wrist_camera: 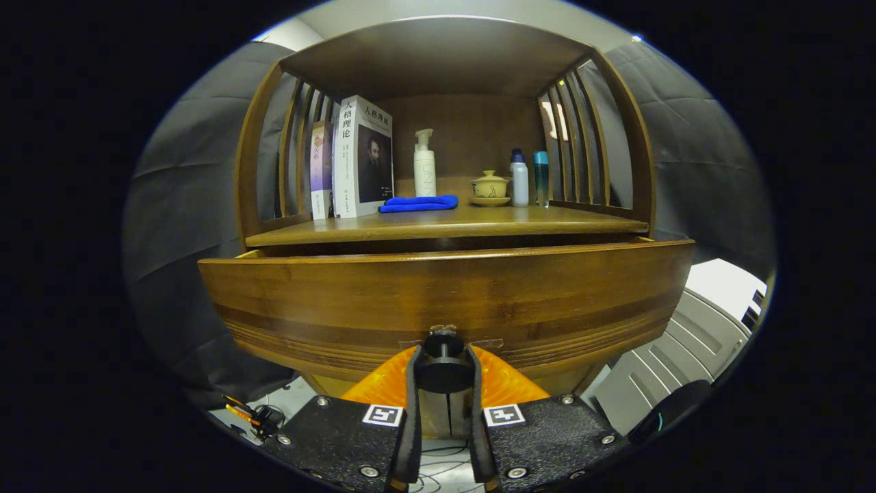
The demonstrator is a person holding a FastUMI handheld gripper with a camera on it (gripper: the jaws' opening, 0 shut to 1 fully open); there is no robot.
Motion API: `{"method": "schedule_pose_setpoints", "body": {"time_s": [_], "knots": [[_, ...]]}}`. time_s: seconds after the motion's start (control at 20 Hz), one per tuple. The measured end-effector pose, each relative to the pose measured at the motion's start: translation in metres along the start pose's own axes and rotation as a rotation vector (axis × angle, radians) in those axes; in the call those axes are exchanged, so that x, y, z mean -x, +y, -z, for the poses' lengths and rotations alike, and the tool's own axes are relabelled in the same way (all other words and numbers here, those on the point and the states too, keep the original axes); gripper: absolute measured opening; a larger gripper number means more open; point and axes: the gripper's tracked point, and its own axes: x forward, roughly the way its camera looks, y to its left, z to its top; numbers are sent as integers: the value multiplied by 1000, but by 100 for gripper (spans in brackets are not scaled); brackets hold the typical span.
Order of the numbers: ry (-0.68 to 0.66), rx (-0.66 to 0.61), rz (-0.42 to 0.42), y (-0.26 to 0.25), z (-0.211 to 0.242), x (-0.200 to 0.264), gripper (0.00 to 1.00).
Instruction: Pull open the drawer, take out the items inside it, and place them on the countertop above the cabinet.
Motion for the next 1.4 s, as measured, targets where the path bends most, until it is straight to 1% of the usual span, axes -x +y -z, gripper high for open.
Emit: {"method": "schedule_pose_setpoints", "body": {"time_s": [0.2, 0.45, 0.85, 1.0, 1.1, 1.2, 1.3, 1.4], "knots": [[8, 44, 10, -1, 5, 24, 29], [25, 20, -1, -1, 13, 52, 29], [65, 33, 0, -3, 38, 102, 28], [68, 42, -22, 3, 45, 115, 29], [60, 46, -34, 4, 45, 117, 35], [59, 30, -69, 8, 46, 120, 41], [12, 19, -91, 8, 30, 124, 47], [-31, 2, -110, 11, 8, 130, 80]]}}
